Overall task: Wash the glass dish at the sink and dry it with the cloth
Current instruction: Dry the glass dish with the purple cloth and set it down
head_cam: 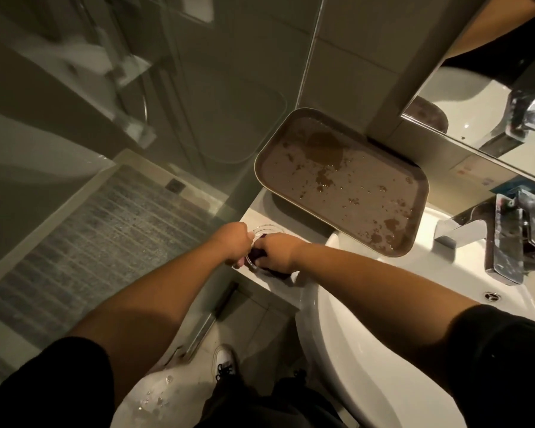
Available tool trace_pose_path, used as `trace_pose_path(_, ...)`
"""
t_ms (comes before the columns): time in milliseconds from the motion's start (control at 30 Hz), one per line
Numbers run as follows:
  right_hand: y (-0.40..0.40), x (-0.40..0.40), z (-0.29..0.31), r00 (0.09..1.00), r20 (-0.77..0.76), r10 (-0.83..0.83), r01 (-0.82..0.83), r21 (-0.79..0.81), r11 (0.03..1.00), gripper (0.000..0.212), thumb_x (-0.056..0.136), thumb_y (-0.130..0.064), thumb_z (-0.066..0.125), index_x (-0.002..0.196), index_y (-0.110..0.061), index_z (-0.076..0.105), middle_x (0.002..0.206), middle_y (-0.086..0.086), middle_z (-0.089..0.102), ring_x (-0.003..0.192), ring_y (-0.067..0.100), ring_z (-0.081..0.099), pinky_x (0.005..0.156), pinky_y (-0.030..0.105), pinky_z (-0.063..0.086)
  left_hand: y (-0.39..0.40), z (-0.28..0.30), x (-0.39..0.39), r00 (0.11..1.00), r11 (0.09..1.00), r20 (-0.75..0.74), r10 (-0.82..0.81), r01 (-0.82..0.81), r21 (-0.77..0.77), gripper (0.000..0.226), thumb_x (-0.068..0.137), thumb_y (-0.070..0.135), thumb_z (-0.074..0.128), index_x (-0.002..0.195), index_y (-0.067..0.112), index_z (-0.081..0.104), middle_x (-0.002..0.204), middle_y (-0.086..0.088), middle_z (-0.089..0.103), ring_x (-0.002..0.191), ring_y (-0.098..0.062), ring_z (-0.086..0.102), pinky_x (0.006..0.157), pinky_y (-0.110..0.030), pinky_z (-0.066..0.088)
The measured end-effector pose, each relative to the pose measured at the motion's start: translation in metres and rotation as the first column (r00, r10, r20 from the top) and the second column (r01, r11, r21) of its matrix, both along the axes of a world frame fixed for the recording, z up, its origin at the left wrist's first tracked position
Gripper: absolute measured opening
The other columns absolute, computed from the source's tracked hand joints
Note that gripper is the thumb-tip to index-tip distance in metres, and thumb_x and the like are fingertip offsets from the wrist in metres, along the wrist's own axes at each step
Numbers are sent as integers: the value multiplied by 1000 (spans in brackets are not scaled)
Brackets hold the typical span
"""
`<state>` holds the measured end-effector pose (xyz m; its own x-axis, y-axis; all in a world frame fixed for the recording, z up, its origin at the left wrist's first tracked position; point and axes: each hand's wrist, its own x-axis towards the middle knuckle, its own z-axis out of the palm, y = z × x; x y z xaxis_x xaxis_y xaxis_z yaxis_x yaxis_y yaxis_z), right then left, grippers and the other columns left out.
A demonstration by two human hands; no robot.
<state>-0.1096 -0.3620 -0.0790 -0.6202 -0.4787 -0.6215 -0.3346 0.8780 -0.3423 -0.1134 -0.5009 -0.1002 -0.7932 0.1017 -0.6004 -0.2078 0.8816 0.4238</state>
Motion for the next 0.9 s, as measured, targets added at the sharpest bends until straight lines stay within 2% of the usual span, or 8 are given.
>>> trace_pose_path(133, 13, -19, 16, 947, 93, 307, -316, 110, 942, 34, 94, -26, 60, 127, -19, 59, 124, 11, 58, 104, 27, 54, 89, 35, 44, 1, 2, -18, 965, 978, -170, -202, 190, -86, 33, 103, 31, 36, 106, 4, 55, 106, -19, 65, 91, -35, 59, 72, -37, 43)
trace_pose_path(300, 20, -18, 16, 917, 45, 396, -398, 137, 907, 35, 95, -25, 58, 129, -18, 57, 125, 13, 59, 108, 32, 57, 88, 35, 45, 4, -6, -14, 918, 937, -218, -332, 294, -189, 29, 105, 27, 31, 110, 4, 47, 101, -20, 64, 76, -31, 49, 65, -40, 40)
trace_pose_path(467, 16, -4, 10, 987, -30, 156, -152, 85, 985, 34, 94, -26, 56, 126, -15, 59, 117, 10, 61, 106, 29, 57, 84, 31, 42, 10, -9, -10, 914, 923, -224, -338, 274, -271, 24, 102, 21, 36, 114, 2, 45, 104, -21, 65, 87, -38, 60, 63, -40, 40)
trace_pose_path(600, -1, 13, -10, 958, -83, -276, 276, -8, 961, 16, 93, -23, 52, 98, -20, 66, 86, 5, 66, 74, 23, 64, 55, 26, 43, 12, -7, 0, 934, 940, -234, -270, 203, -274, 24, 100, 20, 42, 113, 0, 48, 106, -22, 65, 92, -40, 62, 63, -39, 40)
trace_pose_path(667, -5, 14, -14, 950, -60, -306, 306, -4, 952, 14, 94, -23, 51, 91, -20, 64, 81, 5, 66, 68, 21, 63, 51, 27, 43, 10, -11, 7, 963, 966, -213, -168, 117, -232, 26, 101, 21, 43, 113, 0, 50, 105, -21, 66, 93, -39, 63, 65, -38, 43)
trace_pose_path(767, 5, 4, -5, 997, -3, -80, 80, 15, 997, 21, 95, -26, 55, 112, -19, 64, 104, 7, 68, 90, 25, 65, 76, 31, 51, 4, -15, 10, 987, 994, -155, -39, 22, -106, 32, 102, 27, 37, 110, 0, 54, 100, -21, 69, 89, -38, 66, 72, -38, 52)
trace_pose_path(833, 16, -7, 8, 986, 33, 162, -164, 66, 984, 32, 95, -26, 58, 126, -18, 60, 118, 9, 61, 105, 28, 58, 85, 29, 41, 4, -10, 1, 980, 994, -186, -69, 51, -101, 33, 103, 29, 36, 110, 2, 54, 106, -21, 67, 94, -39, 64, 74, -39, 49)
trace_pose_path(900, 22, -16, 13, 936, 48, 349, -352, 125, 928, 36, 94, -27, 59, 129, -19, 57, 127, 11, 57, 110, 31, 55, 90, 33, 41, 8, -1, -12, 957, 980, -237, -170, 138, -145, 34, 104, 30, 34, 112, 3, 53, 111, -22, 64, 99, -40, 60, 73, -39, 43)
